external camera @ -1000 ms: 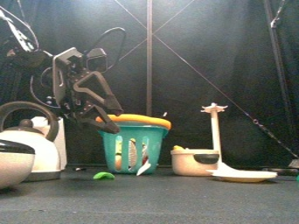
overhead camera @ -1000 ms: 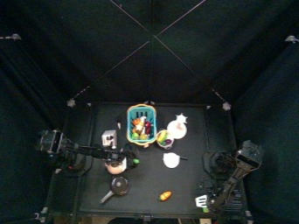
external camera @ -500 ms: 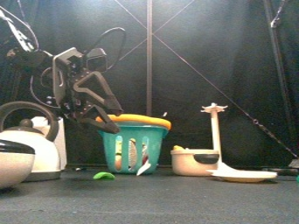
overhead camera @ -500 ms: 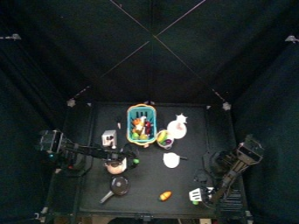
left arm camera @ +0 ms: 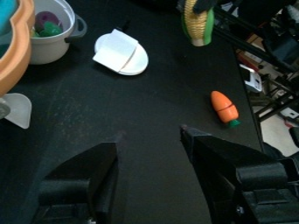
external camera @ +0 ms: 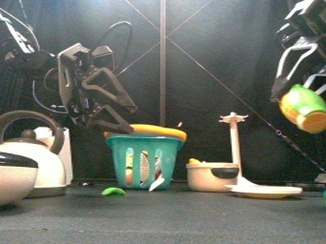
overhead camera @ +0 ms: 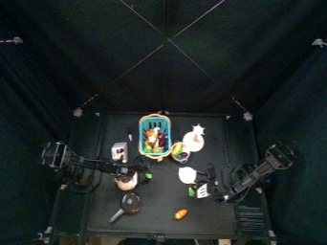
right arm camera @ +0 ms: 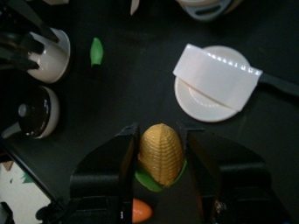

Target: Regrasp corn

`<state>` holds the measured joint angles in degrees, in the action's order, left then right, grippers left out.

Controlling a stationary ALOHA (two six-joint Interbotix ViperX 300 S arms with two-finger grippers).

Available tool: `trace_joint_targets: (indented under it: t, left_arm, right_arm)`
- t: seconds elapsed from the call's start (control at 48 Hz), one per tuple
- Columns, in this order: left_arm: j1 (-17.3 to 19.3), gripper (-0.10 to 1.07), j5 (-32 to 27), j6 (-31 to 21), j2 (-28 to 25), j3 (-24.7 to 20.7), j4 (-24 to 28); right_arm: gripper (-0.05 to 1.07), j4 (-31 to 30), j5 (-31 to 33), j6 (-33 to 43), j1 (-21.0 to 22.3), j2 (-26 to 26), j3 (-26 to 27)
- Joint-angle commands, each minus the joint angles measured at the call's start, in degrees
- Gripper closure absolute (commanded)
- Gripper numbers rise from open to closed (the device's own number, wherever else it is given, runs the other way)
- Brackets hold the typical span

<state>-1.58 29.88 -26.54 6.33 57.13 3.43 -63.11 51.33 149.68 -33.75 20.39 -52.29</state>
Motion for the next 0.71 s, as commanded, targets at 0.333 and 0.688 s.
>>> trace_joint_targets:
  t: [0.333,0.688]
  left_arm:
    - [-0.26,0.09,8.61,0.0,0.79,1.32,-3.52]
    - [-0.26,0.09,9.05,0.09,0.35,1.23,-3.87]
  right_arm:
    - [0.6,-6.24,-1.49,0.44,6.33,1.58,0.7]
    - [0.6,-6.68,-1.23,0.62,7.38,1.32,2.11]
